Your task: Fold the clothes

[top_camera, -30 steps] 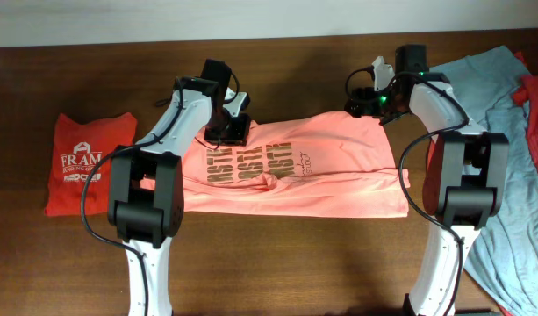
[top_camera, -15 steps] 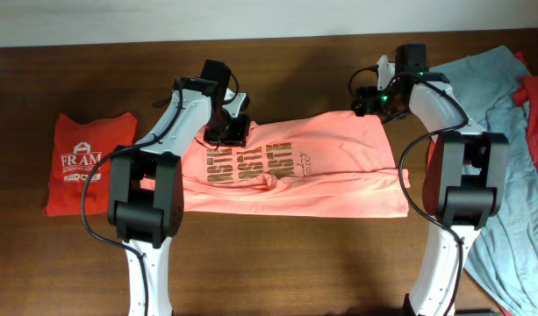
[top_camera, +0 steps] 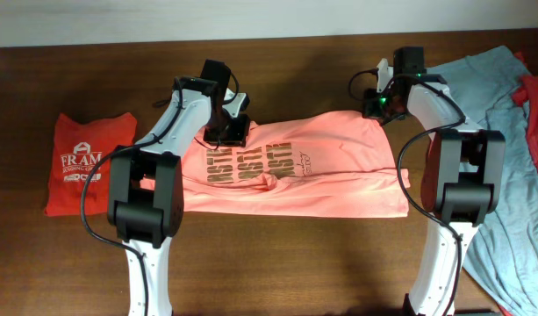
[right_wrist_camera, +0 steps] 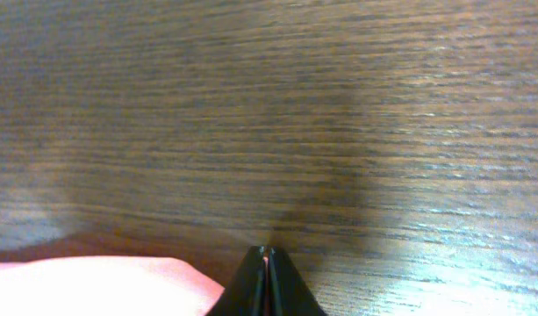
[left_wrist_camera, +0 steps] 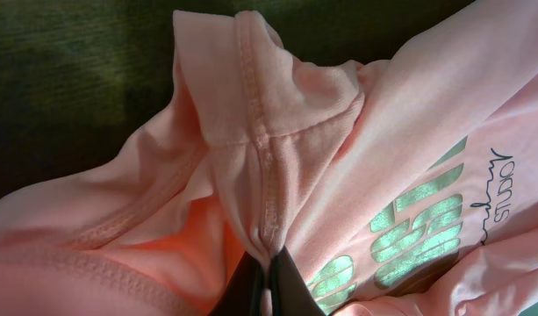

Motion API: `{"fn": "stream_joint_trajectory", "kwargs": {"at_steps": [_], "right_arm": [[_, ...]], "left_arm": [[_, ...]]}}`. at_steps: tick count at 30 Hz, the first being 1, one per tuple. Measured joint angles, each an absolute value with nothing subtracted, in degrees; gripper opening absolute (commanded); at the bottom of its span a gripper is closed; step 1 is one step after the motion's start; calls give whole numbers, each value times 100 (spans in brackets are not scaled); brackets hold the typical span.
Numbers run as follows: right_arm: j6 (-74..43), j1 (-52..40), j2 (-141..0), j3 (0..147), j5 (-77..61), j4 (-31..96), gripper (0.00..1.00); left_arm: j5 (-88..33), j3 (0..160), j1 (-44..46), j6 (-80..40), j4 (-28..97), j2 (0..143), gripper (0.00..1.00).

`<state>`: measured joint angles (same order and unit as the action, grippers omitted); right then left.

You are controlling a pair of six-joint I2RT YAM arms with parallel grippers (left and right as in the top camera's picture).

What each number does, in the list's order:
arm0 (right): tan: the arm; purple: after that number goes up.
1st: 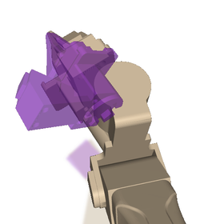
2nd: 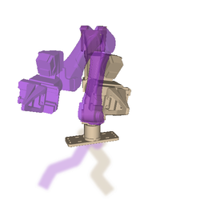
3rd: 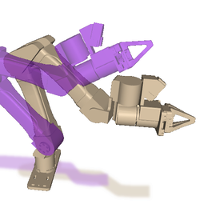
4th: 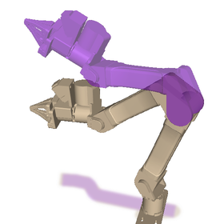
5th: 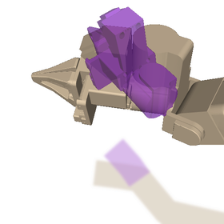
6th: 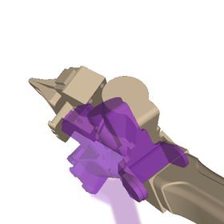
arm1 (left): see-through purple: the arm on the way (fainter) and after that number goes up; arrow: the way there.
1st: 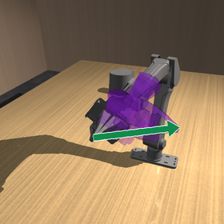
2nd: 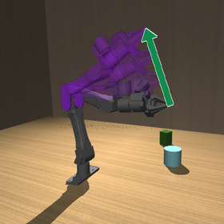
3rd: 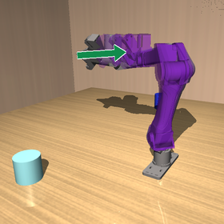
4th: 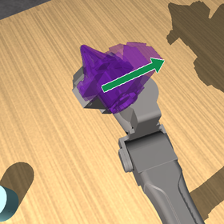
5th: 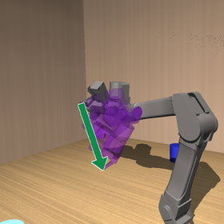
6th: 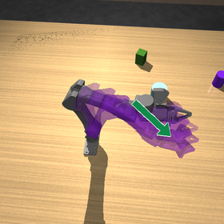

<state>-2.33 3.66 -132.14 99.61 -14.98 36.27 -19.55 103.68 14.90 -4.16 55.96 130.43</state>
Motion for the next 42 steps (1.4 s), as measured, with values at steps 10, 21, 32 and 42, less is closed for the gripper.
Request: {"fn": "stream_joint_trajectory", "kwargs": {"at_steps": [10,21,32,42], "right_arm": [[-246,473,-13170,10073,-1500,4307,4],[-259,692,-12558,10250,-1194,5782,4],[-257,692,-12519,10254,-849,8020,4],[-255,692,-12516,10254,-405,8486,4]], "left_arm": [[-1957,10383,1487,-416,5933,13028,1],[-1959,10499,1481,-434,6508,12276,0],[-1957,10501,1481,-434,7258,12256,2],[-1977,10501,1483,-434,7826,12256,15]]}}
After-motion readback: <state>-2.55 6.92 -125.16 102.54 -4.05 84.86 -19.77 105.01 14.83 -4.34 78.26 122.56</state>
